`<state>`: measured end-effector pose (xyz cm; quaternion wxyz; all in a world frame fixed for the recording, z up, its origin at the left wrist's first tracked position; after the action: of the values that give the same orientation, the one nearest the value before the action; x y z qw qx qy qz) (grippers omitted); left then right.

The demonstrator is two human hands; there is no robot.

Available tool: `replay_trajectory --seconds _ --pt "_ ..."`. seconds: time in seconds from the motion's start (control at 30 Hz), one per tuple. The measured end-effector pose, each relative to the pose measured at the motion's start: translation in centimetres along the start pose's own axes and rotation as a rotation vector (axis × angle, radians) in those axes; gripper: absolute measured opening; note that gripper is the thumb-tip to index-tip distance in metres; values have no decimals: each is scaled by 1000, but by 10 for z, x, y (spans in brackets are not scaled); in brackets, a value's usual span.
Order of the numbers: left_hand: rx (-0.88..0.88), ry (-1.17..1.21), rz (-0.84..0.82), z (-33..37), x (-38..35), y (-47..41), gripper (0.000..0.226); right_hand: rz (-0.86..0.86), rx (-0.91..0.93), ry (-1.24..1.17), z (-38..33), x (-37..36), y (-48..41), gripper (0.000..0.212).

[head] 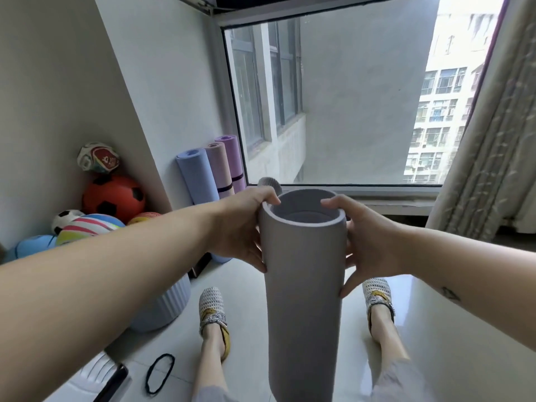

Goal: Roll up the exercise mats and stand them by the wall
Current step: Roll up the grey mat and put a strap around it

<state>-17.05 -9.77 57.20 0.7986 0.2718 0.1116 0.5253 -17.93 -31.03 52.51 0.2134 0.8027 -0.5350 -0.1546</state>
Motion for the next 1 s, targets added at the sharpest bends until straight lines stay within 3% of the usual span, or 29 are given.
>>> replay_trajectory --seconds 0.27,0.57,0.7,0.87,1.0 --pt "26 81 -10 -28 -4 -33 63 73 -7 -96 33 4 -18 86" --pt "47 43 26 -53 -2 -56 42 69 -3 -111 60 -1 -42 61" --pt "68 75 26 -72 -2 -71 40 61 -1 -137 76 -5 -51 74" --pt "65 135 18 -87 -2 -83 39 49 39 -178 94 -6 -59 72" --pt "49 145 -7 -97 -3 -86 43 39 43 -171 109 -9 -62 93"
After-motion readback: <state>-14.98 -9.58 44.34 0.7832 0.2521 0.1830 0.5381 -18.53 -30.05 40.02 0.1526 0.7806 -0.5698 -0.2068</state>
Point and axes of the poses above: each hand's wrist, its own y-axis away from the middle knuckle, its own x-axis out of the back of the hand, z = x × y, the point moved 1 cm from there along -y, towards the middle knuckle, and after that the axes turned 3 degrees about y, right-handed, at the moved point
